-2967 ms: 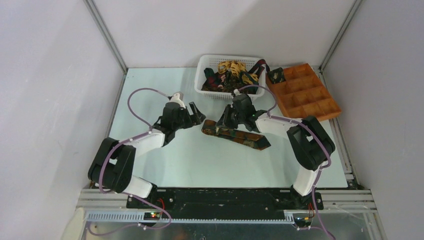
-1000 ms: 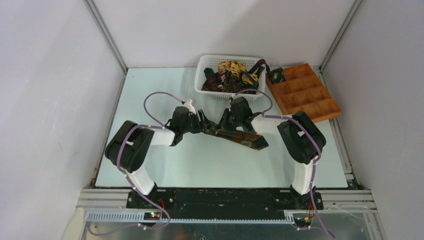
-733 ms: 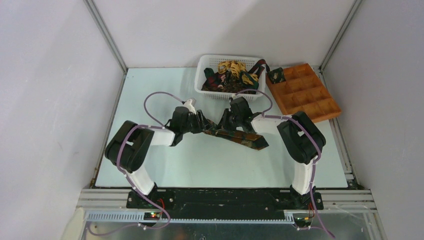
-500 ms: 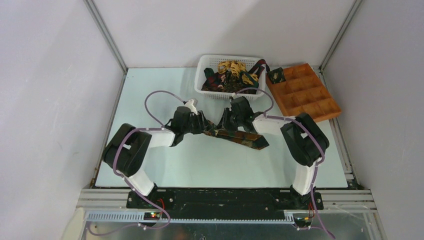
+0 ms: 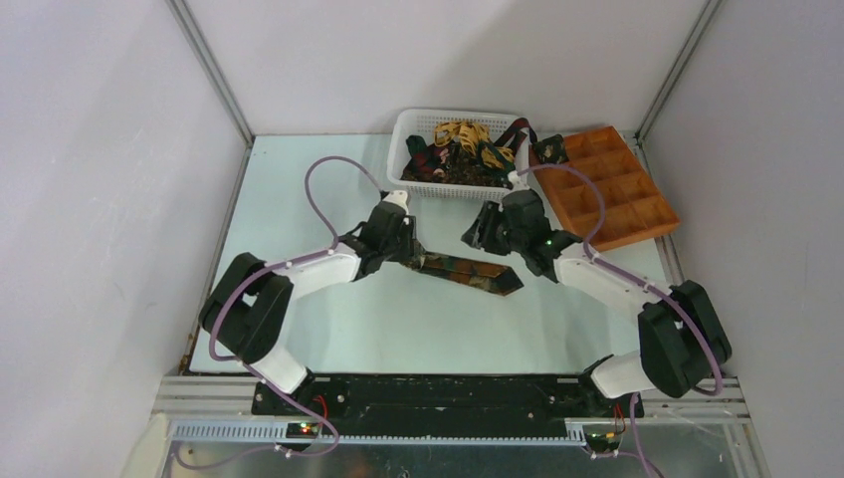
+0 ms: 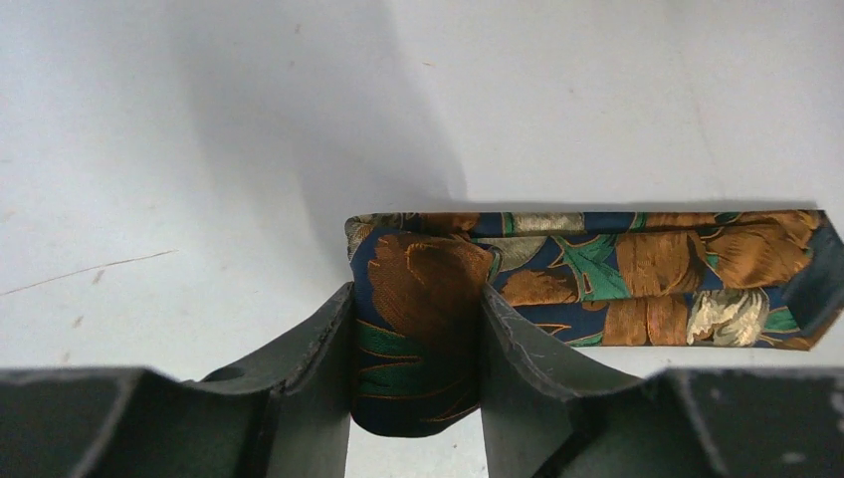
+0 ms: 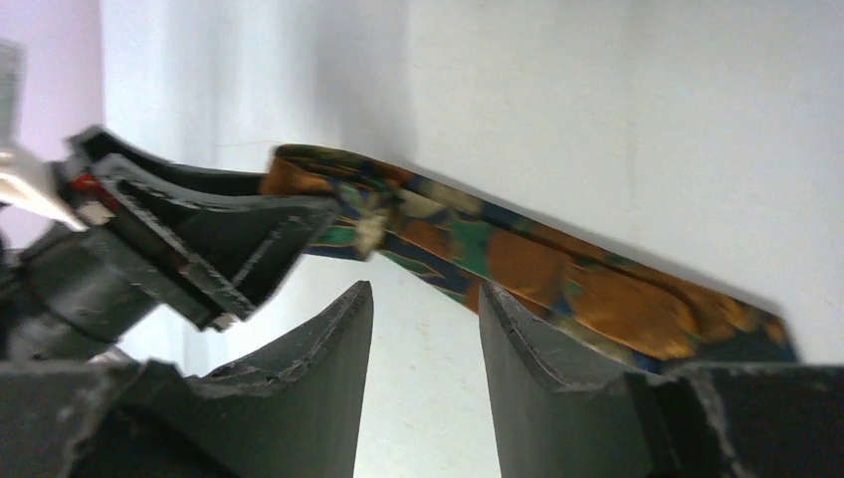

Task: Roll the ties
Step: Roll the tie at the center of the board.

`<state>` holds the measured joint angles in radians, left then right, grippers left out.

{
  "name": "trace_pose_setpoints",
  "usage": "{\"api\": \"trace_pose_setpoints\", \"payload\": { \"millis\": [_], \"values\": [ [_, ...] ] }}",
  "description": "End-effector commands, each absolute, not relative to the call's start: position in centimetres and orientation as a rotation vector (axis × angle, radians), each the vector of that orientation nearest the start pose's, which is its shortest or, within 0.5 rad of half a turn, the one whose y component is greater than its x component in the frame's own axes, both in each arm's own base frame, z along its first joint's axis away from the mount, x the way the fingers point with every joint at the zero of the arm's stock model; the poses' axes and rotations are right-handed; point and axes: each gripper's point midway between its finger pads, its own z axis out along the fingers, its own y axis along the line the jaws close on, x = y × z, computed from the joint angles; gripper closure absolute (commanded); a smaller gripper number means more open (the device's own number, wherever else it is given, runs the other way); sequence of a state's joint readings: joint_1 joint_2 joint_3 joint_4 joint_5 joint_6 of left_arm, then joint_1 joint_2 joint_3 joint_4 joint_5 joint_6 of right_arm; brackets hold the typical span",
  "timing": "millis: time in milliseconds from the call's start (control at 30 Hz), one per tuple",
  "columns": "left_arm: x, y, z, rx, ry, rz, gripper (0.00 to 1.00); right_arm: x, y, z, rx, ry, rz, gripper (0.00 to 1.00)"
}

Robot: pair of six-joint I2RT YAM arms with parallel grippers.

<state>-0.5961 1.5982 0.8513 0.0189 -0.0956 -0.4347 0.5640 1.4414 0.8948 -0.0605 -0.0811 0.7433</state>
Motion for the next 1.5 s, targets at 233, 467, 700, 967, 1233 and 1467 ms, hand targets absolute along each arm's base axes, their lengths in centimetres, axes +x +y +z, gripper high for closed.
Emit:
{"api": "trace_pose_setpoints", "payload": {
  "millis": [233,467,700,967,1233,1467],
  "values": [
    [34.8,-19.5,8.0,0.247,2.299,0.174,0.57,31.9,21.0,13.3,0.234,2.264,0.689,0.52],
    [34.7,-19.7,7.9,0.353,2.272,0.415,0.58,31.8,20.5,13.2,0.244,2.263,0.696,0.52],
    [34.9,-19.3,7.8,0.402,2.230,0.585,0.59,31.8,20.3,13.0,0.249,2.265,0.696,0.52],
    [35.0,-19.8,7.7,0.465,2.178,0.721,0.59,32.0,19.9,13.0,0.257,2.263,0.690,0.52],
    [34.8,-20.6,7.1,0.511,2.151,0.779,0.59,31.9,19.1,13.7,0.280,2.239,0.691,0.52],
    [34.5,-21.1,6.6,0.530,2.147,0.794,0.59,31.8,18.5,14.1,0.289,2.228,0.684,0.52]
  ]
}}
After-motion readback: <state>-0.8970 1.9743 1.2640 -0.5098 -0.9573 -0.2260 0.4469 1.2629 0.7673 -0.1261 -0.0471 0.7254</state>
